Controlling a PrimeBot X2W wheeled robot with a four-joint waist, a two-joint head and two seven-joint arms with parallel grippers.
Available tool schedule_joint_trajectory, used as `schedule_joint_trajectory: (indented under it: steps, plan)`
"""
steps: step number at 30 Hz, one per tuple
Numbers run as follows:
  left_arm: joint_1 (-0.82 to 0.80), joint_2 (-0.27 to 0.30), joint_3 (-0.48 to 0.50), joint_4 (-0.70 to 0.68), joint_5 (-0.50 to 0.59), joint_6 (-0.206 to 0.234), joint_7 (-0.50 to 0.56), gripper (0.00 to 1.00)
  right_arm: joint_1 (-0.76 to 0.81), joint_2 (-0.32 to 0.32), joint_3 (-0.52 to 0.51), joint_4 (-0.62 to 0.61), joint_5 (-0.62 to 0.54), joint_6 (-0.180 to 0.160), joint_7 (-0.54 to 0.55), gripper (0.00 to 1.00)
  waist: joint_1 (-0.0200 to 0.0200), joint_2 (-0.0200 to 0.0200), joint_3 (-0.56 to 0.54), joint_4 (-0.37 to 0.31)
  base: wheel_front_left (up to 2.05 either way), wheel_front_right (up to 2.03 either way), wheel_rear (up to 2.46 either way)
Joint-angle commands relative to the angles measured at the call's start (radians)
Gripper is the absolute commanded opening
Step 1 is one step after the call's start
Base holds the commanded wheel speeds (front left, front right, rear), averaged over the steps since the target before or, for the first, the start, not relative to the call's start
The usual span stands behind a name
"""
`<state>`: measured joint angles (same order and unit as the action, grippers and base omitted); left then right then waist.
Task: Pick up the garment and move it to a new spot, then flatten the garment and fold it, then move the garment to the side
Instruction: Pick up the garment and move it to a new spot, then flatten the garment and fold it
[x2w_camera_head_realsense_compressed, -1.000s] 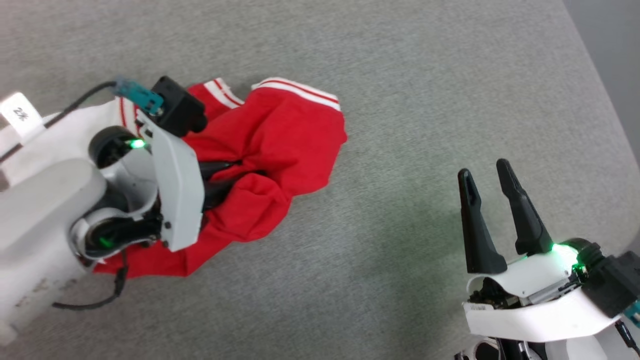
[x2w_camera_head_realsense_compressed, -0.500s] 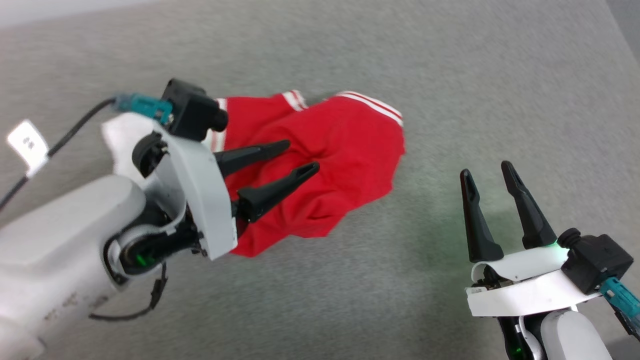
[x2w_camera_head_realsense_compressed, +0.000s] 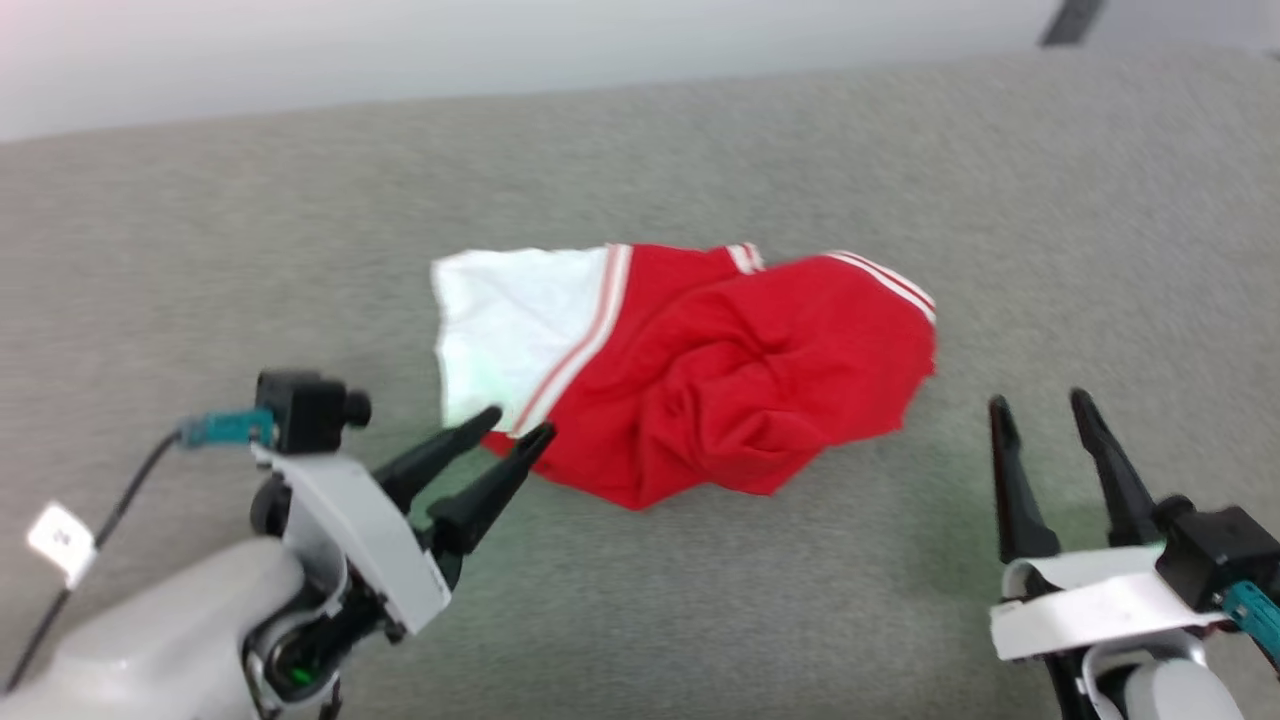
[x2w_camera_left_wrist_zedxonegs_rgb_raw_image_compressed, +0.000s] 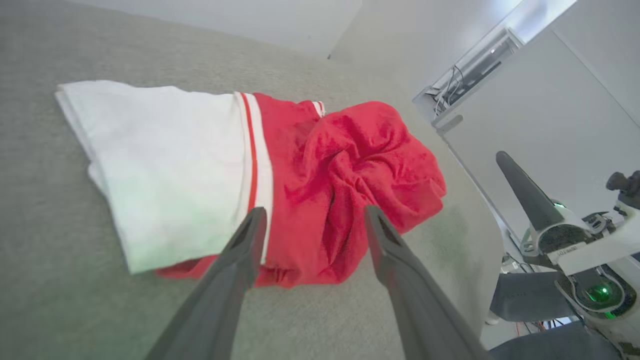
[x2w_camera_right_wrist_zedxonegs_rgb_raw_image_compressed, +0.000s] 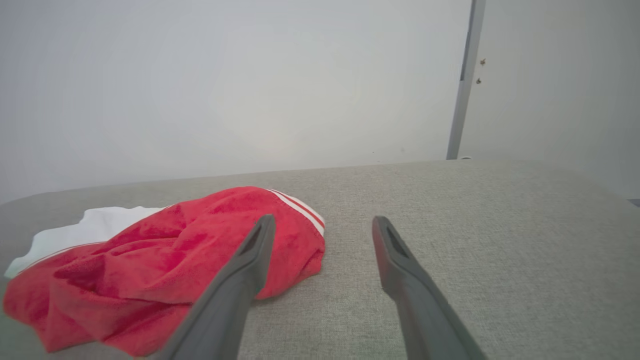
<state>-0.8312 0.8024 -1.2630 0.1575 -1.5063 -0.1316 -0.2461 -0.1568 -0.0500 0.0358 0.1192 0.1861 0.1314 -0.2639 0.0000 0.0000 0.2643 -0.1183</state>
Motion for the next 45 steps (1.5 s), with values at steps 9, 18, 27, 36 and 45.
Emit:
schedule_joint_trajectory:
  steps: [9, 18, 27, 36, 45]
  plan:
    - [0.257, -0.053, 0.218, 0.123, 0.085, 0.002, -0.017, 1.0, 0.087, -0.001, -0.094, 0.026, -0.043, -0.001, -0.001, 1.0, 0.0, 0.0, -0.135, 0.181, 0.0, 0.0, 0.0]
    - [0.472, -0.098, 0.496, 0.174, 0.315, 0.002, -0.018, 1.0, 0.161, 0.0, -0.16, 0.028, -0.052, -0.001, -0.001, 1.0, 0.0, 0.0, -0.188, 0.236, 0.0, 0.0, 0.0]
    - [0.708, -0.222, 0.939, 0.137, 0.686, 0.002, -0.018, 1.0, 0.152, 0.0, -0.156, 0.023, -0.056, -0.001, 0.0, 1.0, 0.0, 0.0, -0.222, 0.213, 0.0, 0.0, 0.0]
    - [0.861, -0.355, 1.189, -0.019, 0.978, 0.002, -0.018, 1.0, 0.138, 0.0, -0.152, -0.001, -0.054, -0.001, 0.004, 1.0, 0.0, 0.0, -0.242, 0.19, 0.0, 0.0, 0.0]
    - [0.916, -0.413, 1.212, -0.052, 1.056, 0.002, -0.018, 1.0, 0.152, 0.0, -0.144, -0.002, -0.045, -0.001, 0.005, 1.0, 0.0, 0.0, -0.241, 0.172, 0.0, 0.0, 0.0]
